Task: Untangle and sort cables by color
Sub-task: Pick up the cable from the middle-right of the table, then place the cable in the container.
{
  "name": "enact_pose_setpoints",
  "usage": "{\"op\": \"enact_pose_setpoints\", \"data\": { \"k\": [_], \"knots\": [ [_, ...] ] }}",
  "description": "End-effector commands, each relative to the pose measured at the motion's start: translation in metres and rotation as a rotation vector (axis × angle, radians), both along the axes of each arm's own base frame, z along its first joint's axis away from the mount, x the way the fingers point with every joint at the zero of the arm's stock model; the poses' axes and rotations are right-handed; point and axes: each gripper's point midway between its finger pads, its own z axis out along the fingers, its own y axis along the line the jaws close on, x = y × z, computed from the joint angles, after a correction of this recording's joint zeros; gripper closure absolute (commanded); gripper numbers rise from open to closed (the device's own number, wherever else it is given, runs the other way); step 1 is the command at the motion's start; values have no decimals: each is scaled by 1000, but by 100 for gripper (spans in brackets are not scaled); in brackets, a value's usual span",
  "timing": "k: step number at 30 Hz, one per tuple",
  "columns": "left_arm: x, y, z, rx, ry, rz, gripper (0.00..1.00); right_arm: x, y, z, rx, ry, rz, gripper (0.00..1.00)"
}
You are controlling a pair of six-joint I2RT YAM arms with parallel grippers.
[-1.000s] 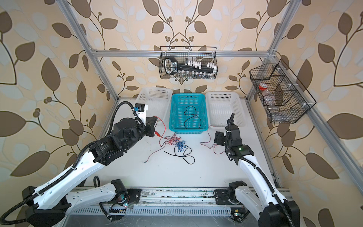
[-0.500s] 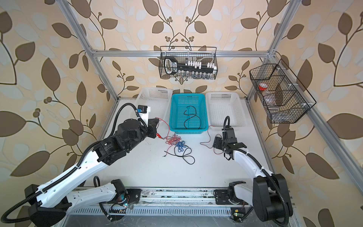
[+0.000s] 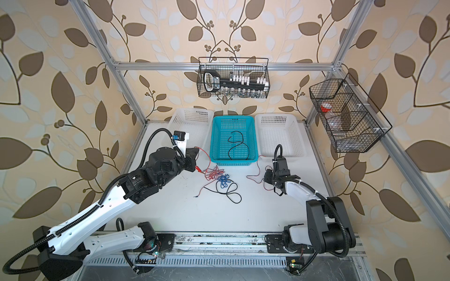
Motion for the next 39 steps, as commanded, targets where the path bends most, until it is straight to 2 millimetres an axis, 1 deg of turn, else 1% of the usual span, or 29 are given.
{"op": "enact_pose_setpoints", "data": {
  "k": [1, 4, 7, 9, 11, 14, 17, 19, 23, 25, 29, 31, 32, 34, 36, 39],
  "knots": [
    [3, 1, 8, -45, -16, 16, 100, -1, 3, 0, 39, -17, -9, 76],
    [4, 2, 7, -46, -13, 20, 100, -5, 2, 5, 30, -28, -2, 87],
    [4, 1, 5, -48, -12, 21, 100, -9, 1, 12, 23, -42, 5, 100],
    [4, 1, 4, -48, -10, 21, 100, -13, 3, 19, 31, -54, 15, 100],
    [4, 0, 4, -47, -7, 18, 100, -15, 5, 29, 42, -79, 25, 100],
    [4, 1, 3, -47, -3, 19, 100, -19, 7, 52, 56, -135, 40, 100],
    [3, 2, 1, -46, -1, 23, 100, -21, 11, 83, 75, -217, 69, 100],
    [3, 3, 1, -49, 0, 27, 100, -21, 15, 107, 88, -276, 88, 100],
    [3, 3, -1, -50, 5, 29, 100, -18, 14, 154, 69, -373, 112, 100],
    [2, 3, -3, -50, 8, 28, 100, -11, 8, 178, 18, -420, 104, 100],
    [1, 3, -5, -52, 13, 25, 100, 7, -10, 218, -92, -492, 58, 100],
    [2, 4, -6, -54, 15, 30, 100, 18, -24, 239, -123, -539, 8, 100],
    [1, 4, -7, -52, 16, 30, 100, 23, -30, 245, -127, -557, -16, 100],
    [2, 5, -8, -53, 18, 35, 100, 34, -47, 251, -132, -570, -80, 100],
    [1, 5, -8, -51, 19, 35, 100, 45, -60, 250, -155, -575, -134, 100],
    [1, 5, -10, -47, 23, 34, 100, 62, -71, 239, -186, -565, -178, 100]
  ]
}}
